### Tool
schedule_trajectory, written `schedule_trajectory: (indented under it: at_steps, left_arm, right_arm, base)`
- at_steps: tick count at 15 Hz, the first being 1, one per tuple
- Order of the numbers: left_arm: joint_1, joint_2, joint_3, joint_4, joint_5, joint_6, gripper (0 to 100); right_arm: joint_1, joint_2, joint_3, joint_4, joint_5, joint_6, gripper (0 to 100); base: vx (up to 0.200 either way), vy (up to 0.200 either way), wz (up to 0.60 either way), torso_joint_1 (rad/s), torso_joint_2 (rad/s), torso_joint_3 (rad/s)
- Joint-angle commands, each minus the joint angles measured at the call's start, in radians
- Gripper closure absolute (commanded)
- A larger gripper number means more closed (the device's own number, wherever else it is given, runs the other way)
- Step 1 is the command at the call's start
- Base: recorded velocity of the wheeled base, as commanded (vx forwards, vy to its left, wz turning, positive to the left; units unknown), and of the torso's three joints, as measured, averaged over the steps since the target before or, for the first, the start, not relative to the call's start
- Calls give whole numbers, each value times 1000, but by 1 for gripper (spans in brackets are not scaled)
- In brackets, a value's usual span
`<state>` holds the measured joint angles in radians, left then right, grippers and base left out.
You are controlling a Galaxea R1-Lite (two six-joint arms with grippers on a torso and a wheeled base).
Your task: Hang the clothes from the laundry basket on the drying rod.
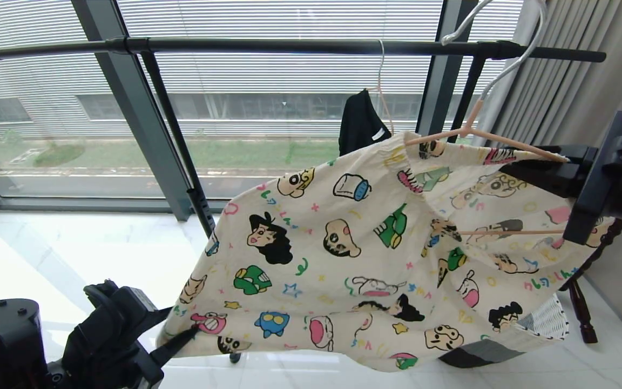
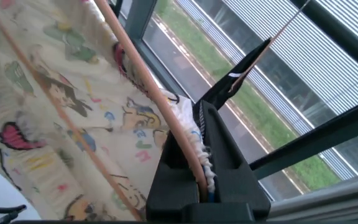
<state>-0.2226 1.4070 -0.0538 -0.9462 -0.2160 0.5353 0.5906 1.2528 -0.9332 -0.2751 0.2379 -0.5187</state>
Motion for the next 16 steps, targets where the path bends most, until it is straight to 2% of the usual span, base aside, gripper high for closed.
schedule_trajectory:
  at_steps: [1, 3, 5, 7, 8, 9, 10, 11, 13, 16]
  left_arm:
    - [0, -17, -4, -5, -5, -5, 0]
    - [0, -37, -20, -5, -3, -9, 0]
    - [0, -48, -58, -5, 3, -60, 0]
    - [0, -48, -101, -5, 98, -130, 0]
    - [0, -42, -143, -5, 222, -181, 0]
    - [0, -37, -166, -5, 277, -204, 0]
    - [2, -16, -222, -5, 380, -239, 0]
    - [8, -3, -253, -3, 440, -242, 0]
    - [29, 20, -278, -5, 501, -238, 0]
    - [37, 29, -279, -5, 506, -235, 0]
  right_arm:
    - [-8, 11, 2, 5, 1, 8, 100]
    - [-54, 14, 7, 5, -25, 42, 100]
    - [-98, 17, 37, 7, -92, 85, 100]
    - [-114, 17, 97, 7, -206, 112, 100]
    - [-114, 14, 151, 7, -287, 146, 100]
    - [-114, 16, 174, 8, -318, 160, 100]
    - [-135, 19, 221, 13, -388, 190, 100]
    - [-169, 24, 244, 13, -439, 197, 100]
    - [-253, 28, 258, 14, -474, 195, 100]
    - [-353, 10, 258, 80, -491, 192, 100]
  base:
    - [0, 0, 0, 0, 0, 0]
    - [0, 0, 0, 0, 0, 0]
    - [0, 0, 0, 0, 0, 0]
    - [0, 0, 0, 0, 0, 0]
    - [0, 0, 0, 0, 0, 0]
    - [0, 0, 0, 0, 0, 0]
    - [0, 0, 0, 0, 0, 0]
    - [0, 0, 0, 0, 0, 0]
    - [0, 0, 0, 0, 0, 0]
    - [0, 0, 0, 0, 0, 0]
